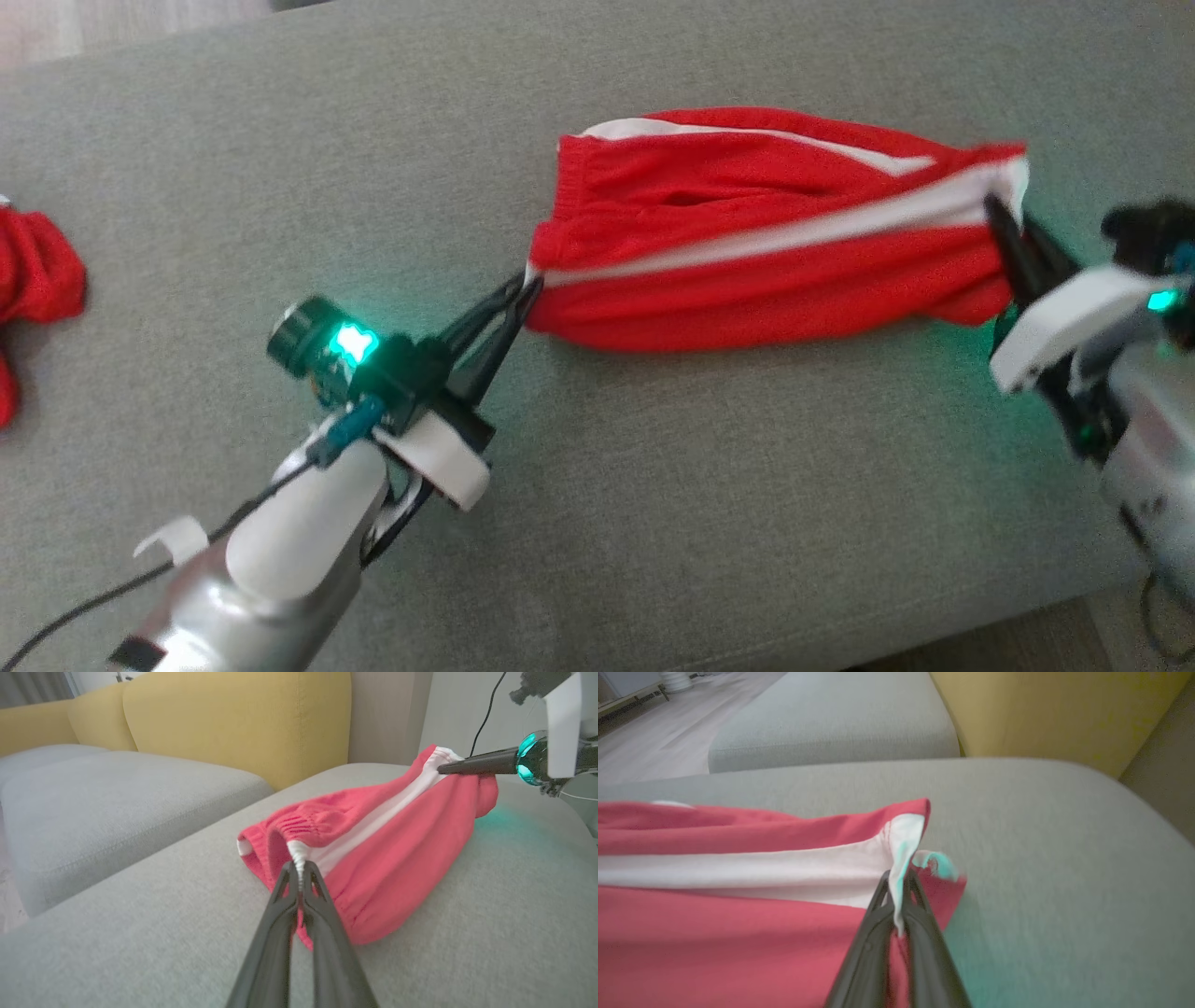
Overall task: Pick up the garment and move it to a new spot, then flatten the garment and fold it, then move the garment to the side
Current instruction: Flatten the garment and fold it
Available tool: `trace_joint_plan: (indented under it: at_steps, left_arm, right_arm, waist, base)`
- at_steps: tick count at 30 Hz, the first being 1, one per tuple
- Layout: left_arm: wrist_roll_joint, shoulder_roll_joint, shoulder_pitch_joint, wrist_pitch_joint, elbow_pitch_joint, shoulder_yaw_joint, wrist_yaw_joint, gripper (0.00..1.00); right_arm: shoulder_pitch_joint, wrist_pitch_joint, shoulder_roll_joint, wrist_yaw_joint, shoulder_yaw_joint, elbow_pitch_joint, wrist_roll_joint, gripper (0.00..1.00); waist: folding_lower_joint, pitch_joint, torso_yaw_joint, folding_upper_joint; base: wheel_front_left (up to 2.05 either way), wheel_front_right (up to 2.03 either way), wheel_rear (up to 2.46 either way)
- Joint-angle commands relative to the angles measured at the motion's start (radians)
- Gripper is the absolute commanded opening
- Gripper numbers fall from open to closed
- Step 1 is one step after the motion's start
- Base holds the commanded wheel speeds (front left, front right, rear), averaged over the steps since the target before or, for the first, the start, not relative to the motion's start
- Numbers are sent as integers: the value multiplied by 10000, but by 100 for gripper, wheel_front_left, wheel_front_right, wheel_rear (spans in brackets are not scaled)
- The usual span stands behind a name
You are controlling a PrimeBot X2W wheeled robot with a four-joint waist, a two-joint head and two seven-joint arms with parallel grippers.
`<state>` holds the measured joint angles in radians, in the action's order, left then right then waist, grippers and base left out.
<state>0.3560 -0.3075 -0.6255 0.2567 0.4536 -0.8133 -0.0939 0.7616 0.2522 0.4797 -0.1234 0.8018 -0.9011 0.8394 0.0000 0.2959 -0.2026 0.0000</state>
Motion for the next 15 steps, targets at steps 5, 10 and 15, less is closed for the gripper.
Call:
trace_joint_plan:
  at_steps: [5,10,15]
  left_arm:
    - [-329,-482,366,50,-314,749,-55,0]
    - [-584,-570,805,50,-305,1222,-138,0]
    - [-742,-518,854,50,-135,1407,-225,0]
  right_arm:
    - [-2046,94,-58,-73,-2059,1663,-696,100]
    - [-4408,94,-443,-73,-4019,3905,-1805,100]
    - [-5084,65,-719,-73,-4218,4719,-1955,100]
  waist:
    - [0,9,-25,0]
    - [0,-176,85,0]
    - [0,-190,170,0]
  base:
    - [0,0,0]
    - [0,0,0]
    - [0,0,0]
